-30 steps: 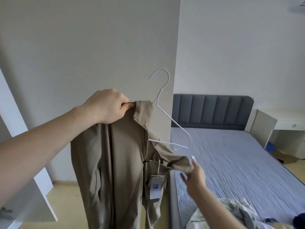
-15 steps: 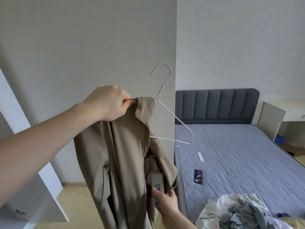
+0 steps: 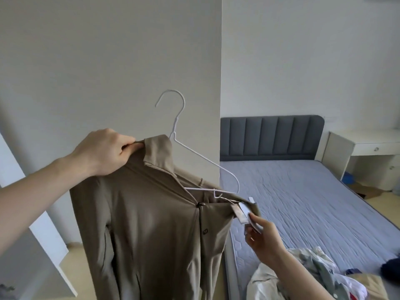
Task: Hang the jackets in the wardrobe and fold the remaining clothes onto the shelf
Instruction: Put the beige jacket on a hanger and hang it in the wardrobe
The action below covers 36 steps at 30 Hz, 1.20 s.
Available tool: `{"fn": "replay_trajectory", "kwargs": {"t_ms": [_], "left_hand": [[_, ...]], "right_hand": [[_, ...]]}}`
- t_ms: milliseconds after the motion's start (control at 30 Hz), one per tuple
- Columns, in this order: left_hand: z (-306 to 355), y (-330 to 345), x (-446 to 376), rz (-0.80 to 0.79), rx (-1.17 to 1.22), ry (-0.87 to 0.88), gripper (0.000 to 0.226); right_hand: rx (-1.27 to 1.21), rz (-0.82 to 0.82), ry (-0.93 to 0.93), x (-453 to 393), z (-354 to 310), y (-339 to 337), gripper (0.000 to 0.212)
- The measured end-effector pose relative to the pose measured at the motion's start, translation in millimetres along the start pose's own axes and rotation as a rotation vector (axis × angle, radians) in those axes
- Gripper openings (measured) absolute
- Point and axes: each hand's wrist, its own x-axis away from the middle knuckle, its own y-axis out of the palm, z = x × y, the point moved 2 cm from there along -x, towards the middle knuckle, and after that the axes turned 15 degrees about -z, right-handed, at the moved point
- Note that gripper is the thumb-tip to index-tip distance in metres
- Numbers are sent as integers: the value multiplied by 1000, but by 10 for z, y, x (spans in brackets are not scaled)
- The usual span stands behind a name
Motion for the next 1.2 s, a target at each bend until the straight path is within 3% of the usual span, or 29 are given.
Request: {"fn": "replay_trajectory", "kwargs": {"t_ms": [167,333,433,700,833,1033,1200], "left_hand": [[-73,69,119,118,-107,27,55],[-112,87,220,249,-167,-62,44],[-168,127,248,283,-192,-98,42],[-223,229,269,343,-266,-104,39],[-212,245,268,335,-270,-106,42],[-225,152,337,390,-166,-166,38],[-182,-13,323,434,-139,-132,42]], "right_hand": [[9,-66,-32,-9,-144,-67,25],[10,-200,-5,7,-227,-82,23],[52,-261,16,18,-264,-88,39],[17,-437,-2,7,-369,3,40],[128,-516,29,50,-442,57,44],[354,-522,65,44,-599,88,48],[328,-473,47,-58,-558,90,45]]}}
